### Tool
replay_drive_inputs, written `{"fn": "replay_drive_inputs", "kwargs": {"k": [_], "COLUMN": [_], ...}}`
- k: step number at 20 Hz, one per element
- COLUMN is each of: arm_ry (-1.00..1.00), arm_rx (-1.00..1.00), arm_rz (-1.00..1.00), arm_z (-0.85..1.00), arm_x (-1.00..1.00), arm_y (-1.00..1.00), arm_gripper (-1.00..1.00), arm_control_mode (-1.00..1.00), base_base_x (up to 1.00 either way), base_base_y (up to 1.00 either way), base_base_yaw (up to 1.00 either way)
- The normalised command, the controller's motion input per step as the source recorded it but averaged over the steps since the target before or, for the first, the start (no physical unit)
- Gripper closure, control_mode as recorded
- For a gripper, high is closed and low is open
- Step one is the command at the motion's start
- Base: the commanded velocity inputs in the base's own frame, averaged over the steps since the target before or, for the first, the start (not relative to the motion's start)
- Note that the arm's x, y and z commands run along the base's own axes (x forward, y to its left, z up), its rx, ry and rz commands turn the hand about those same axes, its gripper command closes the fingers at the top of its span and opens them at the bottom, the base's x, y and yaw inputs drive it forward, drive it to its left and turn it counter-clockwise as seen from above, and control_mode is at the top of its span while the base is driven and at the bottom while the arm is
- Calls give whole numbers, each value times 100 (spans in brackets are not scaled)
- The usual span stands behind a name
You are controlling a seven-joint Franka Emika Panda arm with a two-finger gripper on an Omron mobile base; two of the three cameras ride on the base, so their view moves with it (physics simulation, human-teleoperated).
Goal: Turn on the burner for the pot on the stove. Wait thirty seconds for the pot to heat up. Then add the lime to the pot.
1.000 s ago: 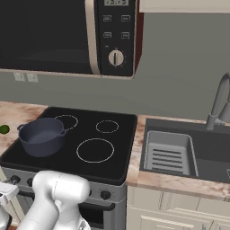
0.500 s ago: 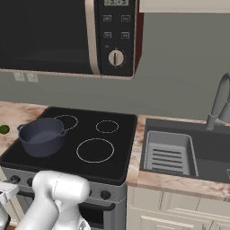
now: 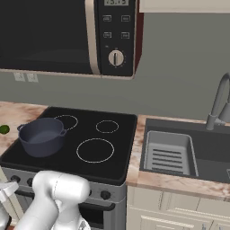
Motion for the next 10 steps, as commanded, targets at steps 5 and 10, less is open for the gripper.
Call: {"fn": "replay_drive_inputs", "kwargs": {"k": [5,10], "arm_ry": [5,7], "arm_rx": [-47,-50], "arm_rz": [2,1], "arm_z": [-5,-7], "arm_x": [0,0], "arm_y": [6,10], "arm_gripper": [100,100], "arm_control_mode": [-100,-100], "base_base_x": [0,0], "base_base_y": [0,0], "base_base_yaw": [0,0]}}
